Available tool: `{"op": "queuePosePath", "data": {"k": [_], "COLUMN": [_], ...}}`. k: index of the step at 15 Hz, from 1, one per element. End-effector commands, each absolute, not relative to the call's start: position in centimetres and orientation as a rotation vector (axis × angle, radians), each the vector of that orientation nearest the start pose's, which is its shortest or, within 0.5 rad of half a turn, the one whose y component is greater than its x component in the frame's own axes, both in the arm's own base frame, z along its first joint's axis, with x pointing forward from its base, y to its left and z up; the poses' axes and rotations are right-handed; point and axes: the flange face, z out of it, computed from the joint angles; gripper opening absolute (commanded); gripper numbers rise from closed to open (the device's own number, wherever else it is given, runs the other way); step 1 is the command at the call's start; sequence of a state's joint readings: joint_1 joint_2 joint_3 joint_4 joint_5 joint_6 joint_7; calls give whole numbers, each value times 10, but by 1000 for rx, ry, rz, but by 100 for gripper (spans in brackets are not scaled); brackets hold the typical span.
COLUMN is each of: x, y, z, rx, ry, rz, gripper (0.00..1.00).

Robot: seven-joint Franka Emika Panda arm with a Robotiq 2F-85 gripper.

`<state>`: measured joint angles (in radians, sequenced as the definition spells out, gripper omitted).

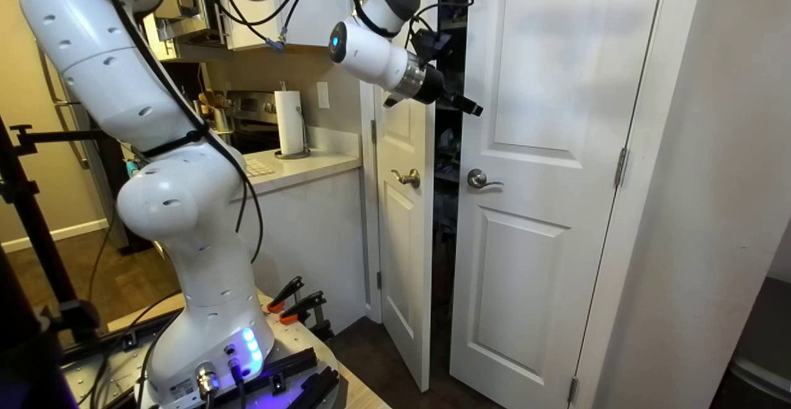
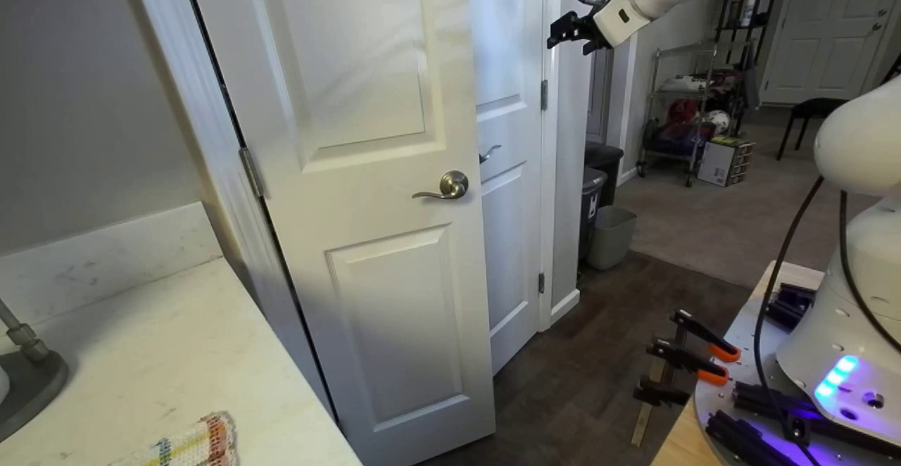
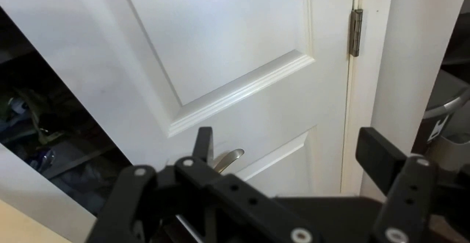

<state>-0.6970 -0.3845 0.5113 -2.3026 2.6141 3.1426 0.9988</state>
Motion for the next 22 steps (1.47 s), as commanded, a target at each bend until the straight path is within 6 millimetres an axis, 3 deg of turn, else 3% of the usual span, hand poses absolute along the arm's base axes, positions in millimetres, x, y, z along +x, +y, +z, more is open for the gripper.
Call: {"op": "queuePosePath", "data": {"k": [1, 6, 10, 15, 22], "x": [436, 463, 477, 480, 482], "y": [-86, -41, -24, -33, -73], "z": [479, 470, 457, 450, 444], "rx": [640, 630, 601, 648, 703], "ry": [1836, 1834, 1822, 1808, 1775], "rz": [118, 260, 382, 407, 333], "gripper": [100, 100, 100, 100, 100]}}
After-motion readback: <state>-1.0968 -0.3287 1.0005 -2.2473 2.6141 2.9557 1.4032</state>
